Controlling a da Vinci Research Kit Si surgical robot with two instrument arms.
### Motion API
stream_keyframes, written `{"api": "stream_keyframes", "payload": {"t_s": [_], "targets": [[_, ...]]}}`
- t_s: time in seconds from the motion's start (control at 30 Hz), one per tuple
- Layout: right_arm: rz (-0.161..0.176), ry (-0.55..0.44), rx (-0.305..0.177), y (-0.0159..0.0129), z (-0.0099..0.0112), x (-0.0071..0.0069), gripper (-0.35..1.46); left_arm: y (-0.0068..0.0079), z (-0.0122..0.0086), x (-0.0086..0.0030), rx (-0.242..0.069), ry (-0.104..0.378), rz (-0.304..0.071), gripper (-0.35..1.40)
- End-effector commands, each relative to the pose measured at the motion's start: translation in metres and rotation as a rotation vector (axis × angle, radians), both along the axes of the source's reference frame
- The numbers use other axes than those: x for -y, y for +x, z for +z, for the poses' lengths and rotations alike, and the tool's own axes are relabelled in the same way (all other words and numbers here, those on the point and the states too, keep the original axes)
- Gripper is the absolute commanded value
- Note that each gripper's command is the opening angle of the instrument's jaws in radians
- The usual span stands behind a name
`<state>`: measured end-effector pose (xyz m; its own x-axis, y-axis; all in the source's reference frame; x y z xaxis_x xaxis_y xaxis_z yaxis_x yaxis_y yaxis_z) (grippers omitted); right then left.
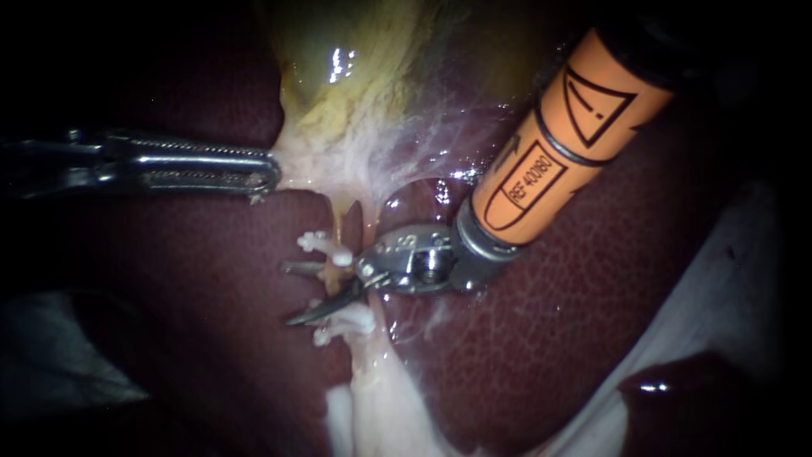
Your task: Go to the cutting position left tube
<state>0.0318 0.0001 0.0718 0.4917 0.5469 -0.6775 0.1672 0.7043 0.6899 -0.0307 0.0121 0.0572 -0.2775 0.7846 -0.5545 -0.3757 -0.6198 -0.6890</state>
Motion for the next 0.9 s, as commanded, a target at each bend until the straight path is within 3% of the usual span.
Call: {"api": "stream_keyframes", "payload": {"t_s": [0.03,0.17,0.6,0.9], "targets": [[0.009,0.015,0.005,0.0001,0.0,0.0001,1.32,0.0,0.0001,0.0,0.0,0.0,0.0,-0.35],[0.039,0.076,0.011,0.0006,-0.0005,0.0004,1.37,-0.0001,0.0001,0.0,0.0,0.0,0.0,-0.35],[0.067,0.177,0.015,0.0015,-0.004,0.0016,1.39,-0.0001,0.0001,0.0001,0.002,0.001,0.002,-0.35],[0.072,0.194,0.02,0.0014,-0.004,0.0015,1.39,-0.0002,0.0001,0.0001,0.002,0.001,0.001,-0.35]]}}
